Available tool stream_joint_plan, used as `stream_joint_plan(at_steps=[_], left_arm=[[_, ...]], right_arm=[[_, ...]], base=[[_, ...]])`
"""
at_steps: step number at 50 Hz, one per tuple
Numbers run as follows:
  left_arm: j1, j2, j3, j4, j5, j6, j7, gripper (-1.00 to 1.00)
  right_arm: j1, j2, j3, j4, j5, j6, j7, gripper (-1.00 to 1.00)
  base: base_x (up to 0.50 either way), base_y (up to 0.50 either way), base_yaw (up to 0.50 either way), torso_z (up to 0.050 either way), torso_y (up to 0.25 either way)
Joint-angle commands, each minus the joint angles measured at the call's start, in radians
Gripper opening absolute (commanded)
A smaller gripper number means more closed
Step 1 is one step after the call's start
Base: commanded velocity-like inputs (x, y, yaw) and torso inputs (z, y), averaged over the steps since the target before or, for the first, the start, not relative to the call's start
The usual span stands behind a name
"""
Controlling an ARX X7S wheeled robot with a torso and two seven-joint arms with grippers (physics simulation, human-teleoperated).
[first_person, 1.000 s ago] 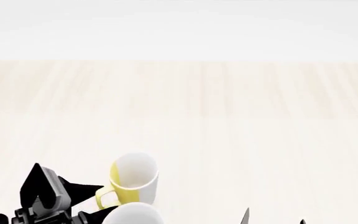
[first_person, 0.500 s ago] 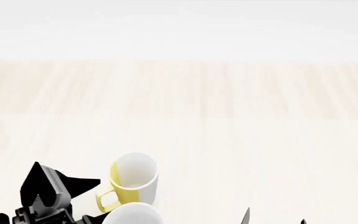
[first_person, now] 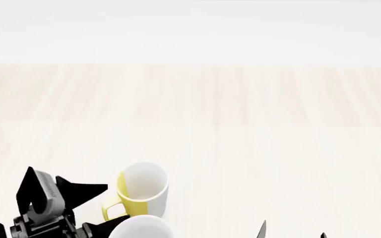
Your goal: Put the yellow and white mug to the front of the white mug.
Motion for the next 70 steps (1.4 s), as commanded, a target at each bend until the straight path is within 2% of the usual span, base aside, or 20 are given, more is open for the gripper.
stream_joint_plan(at_steps=[1,8,16,20,25,33,44,46,47,50,51,52,56,57,58,63,66,70], left_arm=[[-0.008,0.016,-0.056,0.003,-0.018,-0.012,0.082,1.0],[0.023,0.014,-0.082,0.107,-0.058,-0.08,0.109,1.0],[0.121,0.009,-0.102,0.38,-0.1,-0.234,0.094,1.0],[0.208,0.011,-0.117,0.601,-0.135,-0.322,0.078,1.0],[0.251,0.003,-0.126,0.733,-0.171,-0.412,0.076,1.0],[0.325,0.005,-0.158,0.895,-0.222,-0.468,0.048,1.0],[0.473,0.039,-0.221,1.124,-0.236,-0.406,-0.068,1.0],[0.494,0.038,-0.227,1.164,-0.266,-0.443,-0.065,1.0],[0.512,0.056,-0.236,1.173,-0.234,-0.375,-0.099,1.0],[0.529,0.083,-0.253,1.176,-0.209,-0.322,-0.159,1.0],[0.54,0.074,-0.25,1.199,-0.245,-0.365,-0.133,1.0],[0.546,0.093,-0.27,1.2,-0.233,-0.327,-0.173,1.0],[0.591,0.108,-0.296,1.265,-0.279,-0.35,-0.202,1.0],[0.602,0.128,-0.309,1.266,-0.243,-0.282,-0.242,1.0],[0.629,0.126,-0.323,1.33,-0.318,-0.352,-0.234,1.0],[0.7,0.167,-0.395,1.457,-0.397,-0.354,-0.356,1.0],[0.748,0.177,-0.4,1.495,-0.41,-0.292,-0.468,1.0],[0.823,0.172,-0.37,1.535,-0.432,-0.206,-0.515,1.0]], right_arm=[[-0.003,-0.012,0.014,0.002,-0.022,-0.005,-0.013,1.0],[-0.004,-0.011,0.012,0.001,-0.022,-0.007,-0.01,1.0],[-0.009,-0.007,0.012,-0.008,-0.019,-0.009,-0.007,1.0],[-0.013,-0.004,0.011,-0.019,-0.017,-0.009,-0.006,1.0],[-0.024,0.002,0.014,-0.04,-0.015,-0.01,-0.001,1.0],[-0.036,0.011,0.021,-0.065,-0.006,-0.013,0.006,1.0],[-0.06,0.021,0.032,-0.102,-0.003,-0.026,0.019,1.0],[-0.063,0.023,0.033,-0.107,-0.002,-0.027,0.02,1.0],[-0.063,0.022,0.033,-0.108,-0.005,-0.029,0.022,1.0],[-0.068,0.023,0.036,-0.115,-0.015,-0.038,0.029,1.0],[-0.069,0.023,0.037,-0.117,-0.017,-0.042,0.031,1.0],[-0.071,0.023,0.04,-0.12,-0.027,-0.05,0.035,1.0],[-0.082,0.027,0.045,-0.136,-0.037,-0.061,0.044,1.0],[-0.082,0.027,0.045,-0.135,-0.043,-0.062,0.047,1.0],[-0.085,0.026,0.046,-0.14,-0.046,-0.07,0.048,1.0],[-0.094,0.029,0.042,-0.157,-0.075,-0.081,0.057,1.0],[-0.091,0.026,0.04,-0.149,-0.081,-0.087,0.057,1.0],[-0.091,0.026,0.036,-0.149,-0.088,-0.088,0.059,1.0]], base=[[0.0,0.0,0.0,0.0,0.0],[0.0,0.0,0.0,0.0,0.0],[0.0,0.0,0.0,0.0,0.0],[0.0,0.0,0.0,0.0,0.0],[0.0,0.0,0.0,0.0,0.0],[0.0,0.0,0.0,0.0,0.0],[0.0,0.0,0.0,0.0,0.0],[0.0,0.0,0.0,0.0,0.0],[0.0,0.0,0.0,0.0,0.0],[0.0,0.0,0.0,0.0,0.0],[0.0,0.0,0.0,0.0,0.0],[0.0,0.0,0.0,0.0,0.0],[0.0,0.0,0.0,0.0,0.0],[0.0,0.0,0.0,0.0,0.0],[0.0,0.0,0.0,0.0,0.0],[0.0,0.0,0.0,0.0,0.0],[0.0,0.0,0.0,0.0,0.0],[0.0,0.0,0.0,0.0,0.0]])
